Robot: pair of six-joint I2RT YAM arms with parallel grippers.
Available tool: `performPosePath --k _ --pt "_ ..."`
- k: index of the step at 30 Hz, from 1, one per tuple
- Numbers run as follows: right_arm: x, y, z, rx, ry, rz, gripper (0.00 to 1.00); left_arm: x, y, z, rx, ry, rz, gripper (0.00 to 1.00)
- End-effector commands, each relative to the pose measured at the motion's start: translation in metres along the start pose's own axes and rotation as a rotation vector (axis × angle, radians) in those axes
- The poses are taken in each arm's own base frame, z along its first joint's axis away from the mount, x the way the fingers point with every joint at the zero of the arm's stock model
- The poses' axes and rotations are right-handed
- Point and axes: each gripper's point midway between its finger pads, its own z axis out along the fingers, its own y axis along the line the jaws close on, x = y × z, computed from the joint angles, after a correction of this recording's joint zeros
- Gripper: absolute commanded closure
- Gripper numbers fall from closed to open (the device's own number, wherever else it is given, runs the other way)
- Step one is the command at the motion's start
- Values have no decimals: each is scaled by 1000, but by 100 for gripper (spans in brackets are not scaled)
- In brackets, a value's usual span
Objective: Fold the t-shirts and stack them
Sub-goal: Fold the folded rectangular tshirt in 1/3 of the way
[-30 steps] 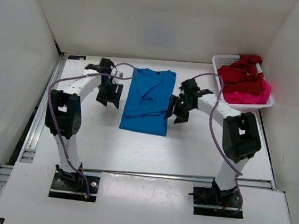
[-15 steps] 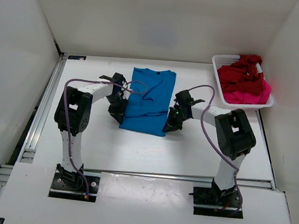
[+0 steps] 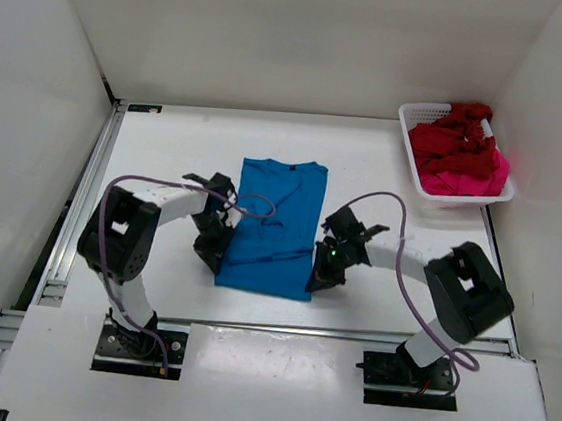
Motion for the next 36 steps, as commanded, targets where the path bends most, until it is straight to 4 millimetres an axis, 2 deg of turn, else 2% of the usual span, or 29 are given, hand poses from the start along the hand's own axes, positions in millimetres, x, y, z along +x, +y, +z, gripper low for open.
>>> performPosePath --k 1,3,4,5,6,7,9,10,12,13,14,15,16,17,18,19,24,29,36 --pt "57 -19 -5 72 81 6 100 41 -3 -10 -72 39 59 89" --pt "75 -19 -7 74 88 5 98 57 -4 -13 -108 82 84 69" --pt "87 -24 -6 78 112 11 94 59 -11 -17 -109 72 115 60" --pt "89 -22 -8 68 105 5 85 58 -11 -20 -127 58 131 51" --pt "95 -22 -11 74 117 -4 71 56 -4 -24 -190 38 151 46" --pt "95 -23 -14 86 105 4 67 55 -2 -27 -240 21 185 44" --pt "90 -17 -28 87 54 -21 56 38 0 -47 -331 -95 232 43" --pt "82 -13 -36 87 -5 -38 45 32 4 -56 -390 -146 251 40" --pt "72 -8 -49 99 -60 -37 40 14 -20 -72 -400 -309 351 35" --pt "66 -8 -53 101 -86 -26 40 10 -28 -77 -425 -355 391 34" --pt "60 -10 -56 103 -111 1 40 16 -48 -71 -421 -375 488 31" --pt "57 -10 -58 97 -124 8 40 18 -55 -67 -432 -382 532 30" --pt "54 -11 -59 97 -129 18 40 15 -58 -65 -463 -408 562 30" --pt "56 -16 -57 106 -124 39 40 22 -62 -53 -482 -388 618 30" --pt "55 -20 -57 113 -124 54 40 23 -64 -49 -498 -396 641 29" --pt "57 -23 -55 119 -119 67 40 18 -67 -45 -517 -426 658 29" --pt "66 -40 -50 115 -138 173 40 28 -94 -17 -479 -409 782 27" --pt "72 -47 -49 40 -201 246 41 17 -93 -8 -521 -444 780 27" --pt "83 -53 -48 4 -218 271 41 24 -86 9 -525 -380 790 31"
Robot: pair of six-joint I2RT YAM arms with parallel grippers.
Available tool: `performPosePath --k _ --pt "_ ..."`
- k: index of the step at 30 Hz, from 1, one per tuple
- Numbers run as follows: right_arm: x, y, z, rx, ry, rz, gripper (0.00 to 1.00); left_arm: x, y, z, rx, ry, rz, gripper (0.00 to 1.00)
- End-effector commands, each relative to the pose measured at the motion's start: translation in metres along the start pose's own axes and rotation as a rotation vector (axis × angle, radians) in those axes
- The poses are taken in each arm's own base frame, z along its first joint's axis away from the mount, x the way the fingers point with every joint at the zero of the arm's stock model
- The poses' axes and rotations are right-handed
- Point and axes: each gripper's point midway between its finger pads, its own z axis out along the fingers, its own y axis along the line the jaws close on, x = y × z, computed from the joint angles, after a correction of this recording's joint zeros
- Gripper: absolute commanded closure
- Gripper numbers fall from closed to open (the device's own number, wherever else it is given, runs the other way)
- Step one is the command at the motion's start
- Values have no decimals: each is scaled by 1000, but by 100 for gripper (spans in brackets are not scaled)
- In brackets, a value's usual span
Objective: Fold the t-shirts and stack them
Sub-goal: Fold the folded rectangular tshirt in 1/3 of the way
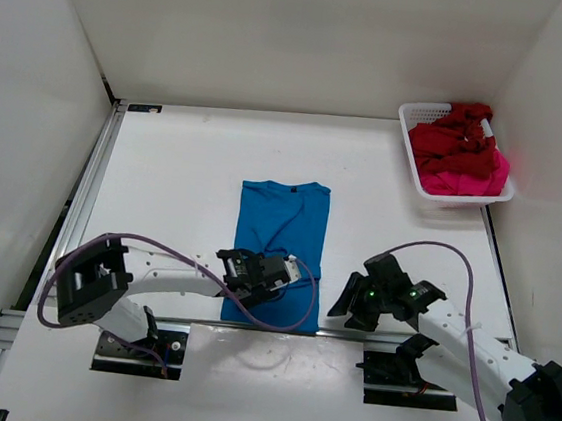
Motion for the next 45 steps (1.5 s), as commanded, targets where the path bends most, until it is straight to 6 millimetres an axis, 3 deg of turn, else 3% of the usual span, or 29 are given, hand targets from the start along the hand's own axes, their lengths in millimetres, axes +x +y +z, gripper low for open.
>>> performPosePath --k 1,2,5,10,16,20,26,36,39,42,45 --pt "-1 4 0 -27 -12 32 41 1 2 8 -30 4 3 33" --pt "-1 4 0 -27 -12 32 41 2 2 8 -30 4 3 41" --pt "-3 12 -3 -39 -15 10 41 3 3 9 -39 12 7 50" --pt "-1 9 0 -31 -5 4 41 4 8 11 -73 21 10 74" --pt "7 12 4 -32 24 -16 41 -18 21 0 -99 -23 -29 82" --pt "9 11 7 -10 38 -38 41 -39 53 -2 -89 -19 -153 82" --pt "-9 35 2 -49 -16 -104 41 -44 78 9 5 63 -281 80" --pt "-50 83 -15 -48 -103 -248 43 -24 90 28 85 215 -367 42" --pt "-60 89 -15 -29 -124 -255 53 -23 104 33 58 222 -396 41" --pt "-63 104 -14 -50 -120 -306 72 -24 122 34 32 218 -438 41" --pt "-46 118 -7 -73 -89 -409 84 -30 129 35 42 199 -464 40"
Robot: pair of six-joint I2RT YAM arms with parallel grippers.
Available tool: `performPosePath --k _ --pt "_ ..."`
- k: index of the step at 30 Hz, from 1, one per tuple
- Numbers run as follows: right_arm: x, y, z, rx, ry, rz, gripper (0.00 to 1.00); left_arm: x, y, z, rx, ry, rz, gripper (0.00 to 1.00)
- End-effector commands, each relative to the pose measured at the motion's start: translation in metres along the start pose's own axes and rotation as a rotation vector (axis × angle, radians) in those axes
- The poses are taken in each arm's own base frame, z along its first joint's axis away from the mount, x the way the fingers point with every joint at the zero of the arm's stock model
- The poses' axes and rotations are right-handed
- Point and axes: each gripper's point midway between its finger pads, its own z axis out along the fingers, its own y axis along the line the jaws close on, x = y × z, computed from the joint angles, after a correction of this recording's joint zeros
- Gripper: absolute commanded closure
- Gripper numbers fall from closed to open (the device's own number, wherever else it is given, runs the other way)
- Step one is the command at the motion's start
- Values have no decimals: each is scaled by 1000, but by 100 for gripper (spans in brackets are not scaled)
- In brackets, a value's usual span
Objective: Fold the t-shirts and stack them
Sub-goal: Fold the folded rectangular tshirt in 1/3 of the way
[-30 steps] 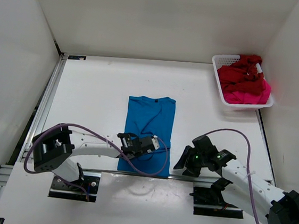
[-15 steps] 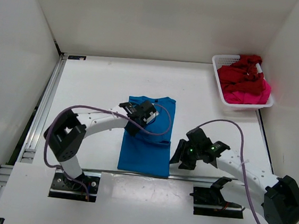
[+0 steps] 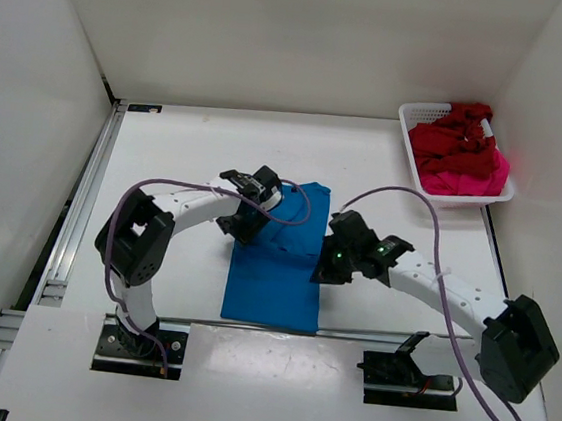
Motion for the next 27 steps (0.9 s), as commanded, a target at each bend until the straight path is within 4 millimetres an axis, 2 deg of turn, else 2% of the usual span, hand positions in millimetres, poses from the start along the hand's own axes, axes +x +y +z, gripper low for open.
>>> performPosePath --k 1,2,5,8,9,10,12,13,14,16,17,18,19,20,21,22,23,24,25,26,27 --pt "9 30 2 -60 -2 -165 86 -21 9 -12 14 -61 -40 40" --pt "7 42 7 -97 -21 -186 90 -21 7 -12 23 -61 -40 38" --pt "1 62 23 -136 -47 -241 93 -20 6 -9 24 -43 -36 37" --pt "-17 71 42 -87 -60 -267 96 -22 9 -6 22 -38 -45 35" --pt "-19 69 55 -56 -44 -274 97 -21 14 -6 9 -37 -54 34" --pt "-28 81 55 -72 -60 -287 99 -28 22 -9 -8 -53 -71 33" --pt "-42 76 69 -37 -63 -263 100 -33 33 -11 -24 -68 -95 31" --pt "-50 81 69 -43 -75 -244 100 -37 46 -18 -32 -83 -129 29" --pt "-54 70 68 -10 -71 -215 100 -38 53 -23 -37 -92 -147 29" --pt "-58 64 62 18 -85 -183 86 -40 65 -40 -7 -128 -195 27" --pt "-60 62 52 13 -97 -161 73 -34 65 -46 12 -115 -201 26" --pt "-53 55 46 33 -77 -150 45 -29 56 -51 64 -116 -198 25" --pt "-47 50 35 38 -73 -149 39 -16 49 -60 98 -116 -195 22" --pt "-35 40 29 65 -30 -132 36 -1 40 -62 137 -89 -191 22" --pt "-26 35 24 68 -7 -108 35 9 17 -66 231 -76 -167 21" --pt "-16 30 20 70 17 -90 32 20 3 -67 274 -63 -148 18" --pt "0 17 15 77 45 -73 32 47 -18 -64 314 -22 -105 14" --pt "10 11 12 76 69 -60 31 61 -31 -64 354 -1 -85 14" --pt "23 14 6 64 78 -83 31 65 -38 -60 358 -22 -63 14" --pt "30 11 4 83 74 -111 31 84 -46 -55 349 -16 -24 14" --pt "34 10 0 108 66 -158 31 87 -46 -51 324 -33 -8 14"
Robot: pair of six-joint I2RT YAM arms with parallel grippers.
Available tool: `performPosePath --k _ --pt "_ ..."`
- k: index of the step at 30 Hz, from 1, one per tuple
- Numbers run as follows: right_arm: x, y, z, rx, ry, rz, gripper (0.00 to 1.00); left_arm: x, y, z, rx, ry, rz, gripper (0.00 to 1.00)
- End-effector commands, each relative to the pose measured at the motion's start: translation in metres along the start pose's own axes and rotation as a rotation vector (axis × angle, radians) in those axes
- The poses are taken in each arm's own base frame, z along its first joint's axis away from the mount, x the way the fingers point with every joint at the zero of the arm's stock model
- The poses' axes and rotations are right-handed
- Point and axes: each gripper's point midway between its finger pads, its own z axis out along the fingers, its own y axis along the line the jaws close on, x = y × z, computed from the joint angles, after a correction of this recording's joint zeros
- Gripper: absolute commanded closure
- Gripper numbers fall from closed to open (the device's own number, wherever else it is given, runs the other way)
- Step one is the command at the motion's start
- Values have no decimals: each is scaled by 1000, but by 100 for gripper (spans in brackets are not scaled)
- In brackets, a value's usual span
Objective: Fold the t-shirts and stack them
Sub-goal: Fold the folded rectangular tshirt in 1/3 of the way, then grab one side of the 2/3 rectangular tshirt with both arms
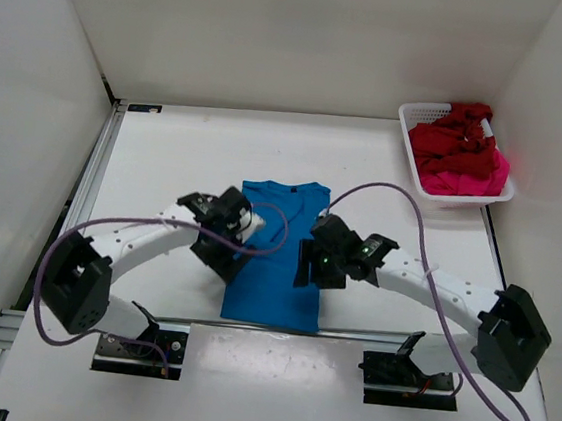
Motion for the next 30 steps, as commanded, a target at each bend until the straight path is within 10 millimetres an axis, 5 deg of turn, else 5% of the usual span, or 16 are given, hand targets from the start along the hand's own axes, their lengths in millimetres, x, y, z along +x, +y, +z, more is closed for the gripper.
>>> performPosePath --k 1,4,6,12,16,18,19,21,22,24,27,30 --pt "35 -8 -12 78 57 -117 31 33 -17 9 24 11 77 13" --pt "54 21 -12 126 34 -399 31 38 0 13 -80 1 86 13" --pt "49 39 -13 151 -1 -450 31 41 18 14 -125 9 35 11" --pt "61 41 -1 339 -99 -695 33 43 61 8 -179 -9 -152 11" --pt "63 27 -6 407 -82 -780 36 35 68 2 -148 -48 -215 11" --pt "57 23 -20 358 -130 -564 36 34 50 -5 -73 -40 -190 11" --pt "67 3 -17 349 -121 -503 36 29 43 -9 -44 -48 -179 11" --pt "64 16 -27 155 -201 -259 36 30 18 -12 71 -45 -157 13" --pt "76 -8 -18 166 -189 -213 36 29 8 -14 74 -49 -107 13" --pt "73 -11 -19 102 -214 -69 36 27 -2 -15 97 -64 -72 13" --pt "85 -36 -8 125 -129 -7 36 27 -24 -11 145 -49 2 11" --pt "92 -34 0 72 -53 -9 35 25 -39 4 162 -27 66 11"
